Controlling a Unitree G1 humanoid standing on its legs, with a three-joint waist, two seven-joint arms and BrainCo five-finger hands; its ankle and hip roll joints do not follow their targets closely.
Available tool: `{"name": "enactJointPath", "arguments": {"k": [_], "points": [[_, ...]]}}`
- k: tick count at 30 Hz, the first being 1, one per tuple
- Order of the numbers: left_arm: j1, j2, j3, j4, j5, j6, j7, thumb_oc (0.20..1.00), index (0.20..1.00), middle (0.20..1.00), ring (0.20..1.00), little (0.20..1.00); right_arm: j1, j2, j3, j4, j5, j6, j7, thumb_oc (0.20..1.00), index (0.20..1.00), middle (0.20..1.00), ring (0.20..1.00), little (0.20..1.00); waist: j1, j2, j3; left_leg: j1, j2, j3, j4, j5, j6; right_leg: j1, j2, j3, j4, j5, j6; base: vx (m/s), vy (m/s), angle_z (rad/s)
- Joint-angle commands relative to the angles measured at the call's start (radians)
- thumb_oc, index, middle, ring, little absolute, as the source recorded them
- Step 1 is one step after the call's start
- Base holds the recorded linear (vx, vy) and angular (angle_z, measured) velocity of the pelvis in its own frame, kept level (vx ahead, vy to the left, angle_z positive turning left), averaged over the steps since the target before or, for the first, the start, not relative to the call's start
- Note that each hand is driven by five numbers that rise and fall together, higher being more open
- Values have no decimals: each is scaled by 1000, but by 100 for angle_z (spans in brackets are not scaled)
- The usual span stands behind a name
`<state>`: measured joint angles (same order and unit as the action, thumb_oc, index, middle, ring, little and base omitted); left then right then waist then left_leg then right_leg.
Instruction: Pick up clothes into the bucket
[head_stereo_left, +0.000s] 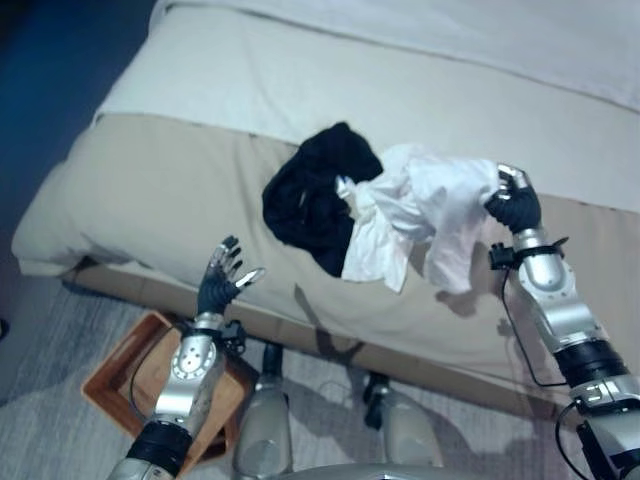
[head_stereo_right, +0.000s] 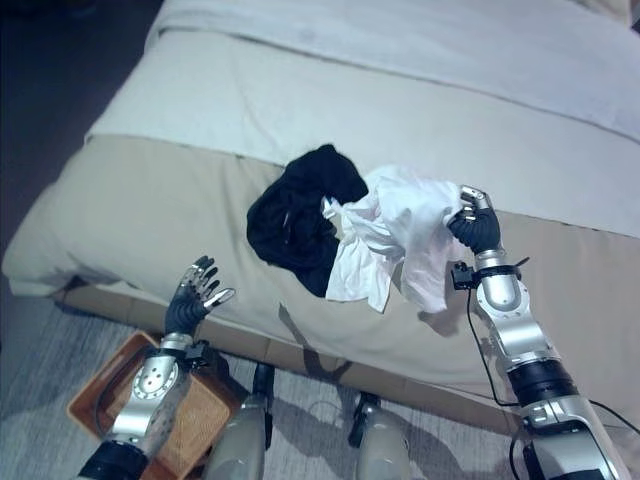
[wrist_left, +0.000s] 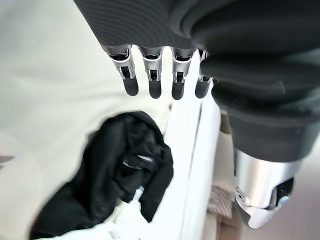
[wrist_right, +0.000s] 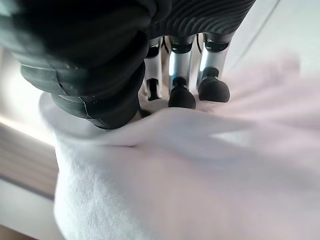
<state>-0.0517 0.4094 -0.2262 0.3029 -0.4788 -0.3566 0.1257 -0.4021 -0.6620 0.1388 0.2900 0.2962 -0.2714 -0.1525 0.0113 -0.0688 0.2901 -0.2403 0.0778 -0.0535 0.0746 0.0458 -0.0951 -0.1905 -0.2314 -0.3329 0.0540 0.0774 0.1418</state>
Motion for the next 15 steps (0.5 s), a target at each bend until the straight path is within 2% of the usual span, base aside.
{"name": "enactJointPath", "arguments": {"k": [1,6,9,13,15], "points": [[-8,21,2,-14,108,-18,-21,1000,1000,1000,1000,1000,-95,-43,-13,-95,105,-94,46,200,200,200,200,200,-15,-42,-85,12,28,68,31,-16,-5,70,-53,11,-50,63,73,92,2,-17],[-29,33,-19,-29,156,-5,-33,1000,1000,1000,1000,1000,-130,-53,28,-145,174,-78,106,200,200,200,200,200,-26,-50,-137,87,32,100,-2,-25,-3,114,-37,32,-71,64,73,83,4,-20],[-113,73,-52,-75,242,6,-37,1000,1000,1000,1000,1000,-189,-111,122,-218,72,-46,146,200,200,200,200,200,-40,-53,-182,146,40,131,-28,-32,-4,144,-23,53,-87,63,74,60,0,-24],[-274,75,-120,-94,278,1,-25,1000,1000,1000,1000,1000,-207,-104,212,-308,92,-23,221,200,200,200,200,200,-56,-54,-222,197,47,154,-52,-33,-8,174,-14,60,-103,61,75,42,-18,-18],[-294,70,-129,-100,270,-2,-27,1000,1000,1000,1000,1000,-205,-107,219,-323,97,-20,230,200,200,200,200,200,-56,-54,-225,205,48,157,-55,-34,-8,181,-11,61,-106,60,74,22,-16,-17]]}}
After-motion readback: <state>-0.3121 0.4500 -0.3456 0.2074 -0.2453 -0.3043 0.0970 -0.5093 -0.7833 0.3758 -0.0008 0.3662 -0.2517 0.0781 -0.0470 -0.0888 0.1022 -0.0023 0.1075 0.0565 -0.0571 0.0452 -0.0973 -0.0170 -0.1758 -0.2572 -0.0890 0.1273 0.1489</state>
